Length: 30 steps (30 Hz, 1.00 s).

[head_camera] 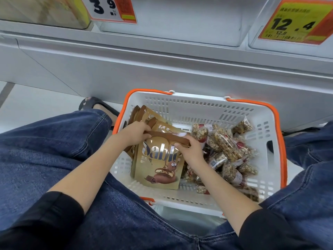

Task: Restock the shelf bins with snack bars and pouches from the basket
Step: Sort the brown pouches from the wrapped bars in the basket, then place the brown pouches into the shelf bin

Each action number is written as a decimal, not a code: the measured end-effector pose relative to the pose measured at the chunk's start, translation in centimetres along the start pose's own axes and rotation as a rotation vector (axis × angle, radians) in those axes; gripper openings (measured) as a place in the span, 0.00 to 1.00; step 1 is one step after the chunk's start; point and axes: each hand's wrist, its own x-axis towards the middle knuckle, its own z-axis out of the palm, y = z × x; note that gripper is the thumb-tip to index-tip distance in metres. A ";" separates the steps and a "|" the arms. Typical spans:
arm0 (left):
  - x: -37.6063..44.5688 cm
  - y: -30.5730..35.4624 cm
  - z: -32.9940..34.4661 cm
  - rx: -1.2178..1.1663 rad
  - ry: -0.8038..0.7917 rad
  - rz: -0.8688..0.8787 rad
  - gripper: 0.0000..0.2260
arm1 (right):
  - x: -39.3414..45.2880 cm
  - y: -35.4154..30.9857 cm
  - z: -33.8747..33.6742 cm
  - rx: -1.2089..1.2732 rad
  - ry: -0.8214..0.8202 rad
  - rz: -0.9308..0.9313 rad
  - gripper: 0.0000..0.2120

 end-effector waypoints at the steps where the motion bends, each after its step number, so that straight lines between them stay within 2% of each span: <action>1: 0.0 0.0 0.0 0.008 -0.012 -0.004 0.08 | -0.1 -0.4 -0.3 0.036 -0.014 -0.008 0.06; 4: -0.4 0.4 -1.1 0.043 0.017 0.020 0.06 | -0.2 -1.2 -1.0 0.047 0.002 -0.009 0.12; 8: -1.9 1.8 -3.3 -0.068 0.054 0.062 0.04 | -1.1 -2.5 -2.3 0.023 -0.025 -0.075 0.10; 10: -3.2 2.6 -4.1 -0.141 0.055 0.082 0.03 | -1.8 -3.4 -3.5 0.012 -0.149 -0.079 0.09; 12: -4.6 3.3 -4.8 -0.195 0.059 0.110 0.04 | -2.6 -3.9 -4.7 0.073 -0.325 -0.014 0.08; 14: -5.9 3.7 -5.7 -0.262 0.078 0.126 0.05 | -3.4 -4.2 -5.4 0.153 -0.415 0.072 0.06; 17: -8.0 4.5 -7.3 -0.460 0.157 0.136 0.08 | -4.3 -6.0 -5.5 0.188 -0.284 0.053 0.08; 20: -9.5 4.8 -9.1 -0.602 0.339 0.174 0.09 | -5.2 -10.1 -6.3 0.222 -0.137 -0.063 0.06; 23: -9.9 4.6 -11.4 -0.722 0.473 0.235 0.09 | -6.1 -15.7 -8.6 0.113 -0.018 -0.275 0.04; 25: -9.6 4.5 -13.5 -0.758 0.571 0.270 0.08 | -6.7 -20.0 -10.7 0.089 0.071 -0.470 0.06; 28: -8.8 4.8 -17.0 -0.688 0.731 0.370 0.09 | -7.7 -27.0 -13.7 0.074 0.202 -0.779 0.09; 30: -7.8 4.9 -19.3 -0.485 0.947 0.400 0.09 | -7.3 -31.4 -15.3 0.120 0.309 -0.884 0.06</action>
